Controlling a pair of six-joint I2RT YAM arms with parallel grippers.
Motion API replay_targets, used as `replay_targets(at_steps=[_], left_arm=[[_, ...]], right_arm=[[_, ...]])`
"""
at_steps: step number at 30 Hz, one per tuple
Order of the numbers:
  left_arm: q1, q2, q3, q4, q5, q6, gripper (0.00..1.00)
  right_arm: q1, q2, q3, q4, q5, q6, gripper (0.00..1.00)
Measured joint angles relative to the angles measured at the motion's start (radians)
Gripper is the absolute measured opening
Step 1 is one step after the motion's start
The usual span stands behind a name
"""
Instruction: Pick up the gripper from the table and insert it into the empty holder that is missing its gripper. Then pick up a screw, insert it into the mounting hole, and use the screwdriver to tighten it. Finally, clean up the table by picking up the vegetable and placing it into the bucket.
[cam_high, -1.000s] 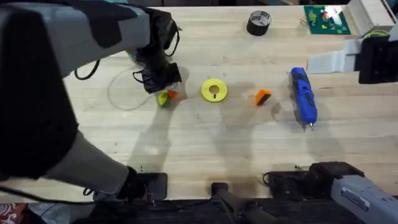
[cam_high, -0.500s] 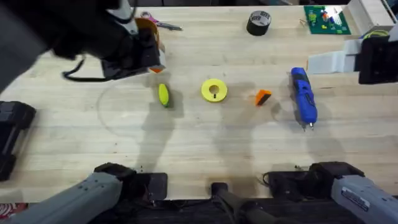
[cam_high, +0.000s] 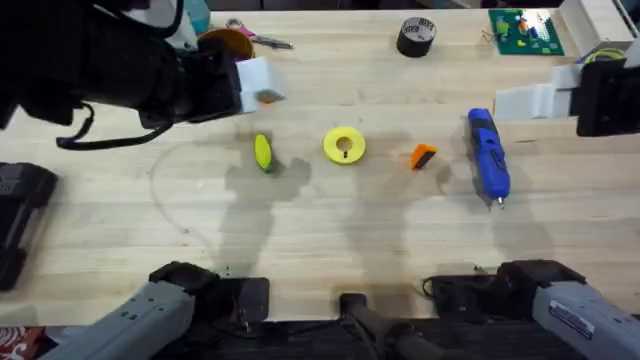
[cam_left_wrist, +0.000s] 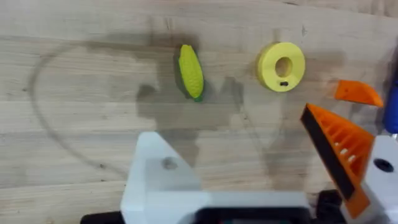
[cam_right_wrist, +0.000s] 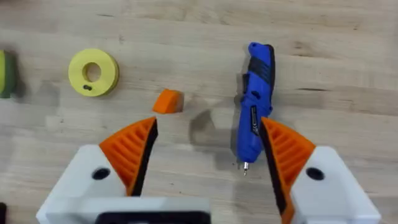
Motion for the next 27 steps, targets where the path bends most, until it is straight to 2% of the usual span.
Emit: replay_targets(at_steps=[1, 2, 10, 14, 17, 20, 23, 27], left_arm=[[0.000, 0.000, 0.000, 0.000, 0.000, -0.002, 0.942], [0.000, 0.000, 0.000, 0.000, 0.000, -0.001, 0.974], [0.000, 0.000, 0.000, 0.045, -0.047, 0.017, 0.985], [0.000, 0.000, 0.000, 0.116, -0.068, 0.151, 0.985], [0.000, 0.000, 0.000, 0.163, -0.077, 0.304, 0.986], [0.000, 0.000, 0.000, 0.210, -0.079, 0.425, 0.985], [0.000, 0.000, 0.000, 0.235, -0.083, 0.508, 0.986], [0.000, 0.000, 0.000, 0.248, -0.098, 0.579, 0.986]], right_arm=[[0.000, 0.000, 0.000, 0.000, 0.000, 0.000, 0.997], [0.000, 0.000, 0.000, 0.000, 0.000, 0.000, 0.997], [0.000, 0.000, 0.000, 0.000, 0.000, 0.000, 0.998], [0.000, 0.000, 0.000, 0.000, 0.000, 0.000, 0.997], [0.000, 0.000, 0.000, 0.000, 0.000, 0.000, 0.997], [0.000, 0.000, 0.000, 0.000, 0.000, 0.000, 0.997], [0.000, 0.000, 0.000, 0.000, 0.000, 0.000, 0.998], [0.000, 0.000, 0.000, 0.000, 0.000, 0.000, 0.995]])
